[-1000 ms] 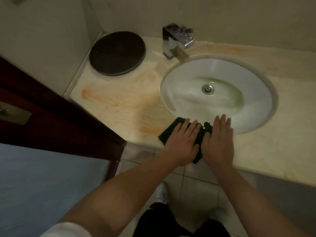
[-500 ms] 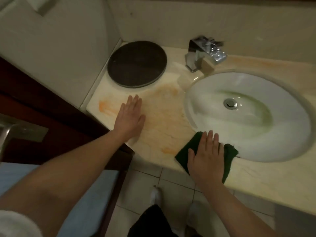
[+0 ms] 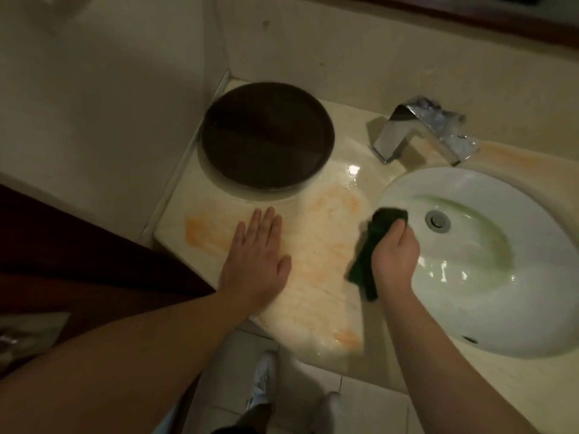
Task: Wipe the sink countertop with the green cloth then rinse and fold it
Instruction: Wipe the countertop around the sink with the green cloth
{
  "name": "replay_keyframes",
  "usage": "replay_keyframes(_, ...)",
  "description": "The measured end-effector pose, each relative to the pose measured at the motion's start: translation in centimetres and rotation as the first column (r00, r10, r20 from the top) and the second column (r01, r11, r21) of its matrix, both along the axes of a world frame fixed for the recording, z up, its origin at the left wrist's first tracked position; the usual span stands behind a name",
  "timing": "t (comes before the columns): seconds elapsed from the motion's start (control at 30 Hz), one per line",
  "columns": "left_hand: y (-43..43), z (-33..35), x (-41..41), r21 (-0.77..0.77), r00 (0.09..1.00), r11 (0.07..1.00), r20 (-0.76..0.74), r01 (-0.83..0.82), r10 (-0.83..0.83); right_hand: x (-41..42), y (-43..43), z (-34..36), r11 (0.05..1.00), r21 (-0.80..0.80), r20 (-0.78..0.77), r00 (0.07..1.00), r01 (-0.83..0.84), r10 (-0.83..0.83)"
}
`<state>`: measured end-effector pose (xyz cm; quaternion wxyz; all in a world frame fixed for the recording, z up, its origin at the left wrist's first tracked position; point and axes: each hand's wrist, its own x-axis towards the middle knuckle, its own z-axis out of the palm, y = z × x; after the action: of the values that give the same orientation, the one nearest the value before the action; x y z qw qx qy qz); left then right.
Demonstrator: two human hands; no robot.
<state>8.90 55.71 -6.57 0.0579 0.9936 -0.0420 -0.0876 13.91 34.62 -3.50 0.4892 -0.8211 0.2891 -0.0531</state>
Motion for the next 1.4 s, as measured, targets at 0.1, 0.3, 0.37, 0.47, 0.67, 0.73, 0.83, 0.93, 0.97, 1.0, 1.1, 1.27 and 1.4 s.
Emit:
replay_keyframes(0.1,0.2,-0.2,0.2,0.014,1.0,1.0,0.004,0.002,-0.002,4.5,1.4,1.8,0.981,0.107,0.032,0.987,-0.161,0.158)
replay_keyframes(0.3,0.3,-0.1,0.1,-0.05,1.0,0.999,-0.012,0.007,-0.008,9.9,1.5,3.3,0.849,0.146,-0.019,0.856,-0.508,0.516)
replay_keyframes(0.37,0.3,0.1,0.1,-0.055,1.0,0.998,-0.011,0.006,-0.007,10.6,1.9,2.7,0.736,0.02,-0.177,0.722,-0.677,0.669)
replay_keyframes(0.47,0.3,0.2,0.2,-0.058,1.0,0.998,-0.009,0.002,-0.003,10.1,2.8,0.7,0.647,-0.447,-0.182,0.771,-0.618,0.61)
replay_keyframes(0.67,0.1,0.2,0.1,-0.072,1.0,0.997,-0.004,-0.007,0.006,9.0,5.0,-2.0,0.478,-0.691,-0.322,0.822,-0.543,0.47)
replay_keyframes(0.73,0.1,0.2,0.1,-0.072,1.0,0.997,0.007,-0.016,0.016,9.4,5.8,-2.3,0.458,-0.688,-0.348,0.809,-0.563,0.473)
replay_keyframes(0.83,0.1,0.3,0.1,-0.072,1.0,0.997,0.002,-0.008,0.008,8.7,6.6,-2.7,0.432,-0.681,-0.38,0.789,-0.592,0.483)
replay_keyframes(0.93,0.2,0.4,0.0,-0.086,1.0,0.996,0.008,-0.005,0.006,5.4,6.9,-2.3,0.336,-0.665,-0.383,0.69,-0.667,0.614)
replay_keyframes(0.97,0.2,0.3,0.0,-0.087,1.0,0.996,0.011,-0.004,0.005,3.7,6.7,-2.1,0.288,-0.648,-0.396,0.635,-0.705,0.663)
replay_keyframes(1.0,0.2,0.3,0.0,-0.088,1.0,0.996,0.013,-0.002,0.003,1.9,6.3,-1.8,0.23,-0.631,-0.417,0.573,-0.741,0.705)
replay_keyframes(1.1,0.3,0.2,-0.1,-0.099,1.0,0.995,0.02,0.005,-0.003,-2.8,3.6,-1.3,0.052,-0.562,-0.5,0.389,-0.826,0.774)
replay_keyframes(1.27,0.4,0.3,-0.1,-0.104,0.999,0.995,0.033,0.005,-0.001,0.7,1.5,-1.6,0.219,-0.599,-0.488,0.568,-0.77,0.663)
replay_keyframes(1.4,0.4,0.1,-0.3,-0.078,0.999,0.997,0.049,0.017,-0.013,2.0,5.2,-2.4,0.398,-0.63,-0.48,0.737,-0.667,0.476)
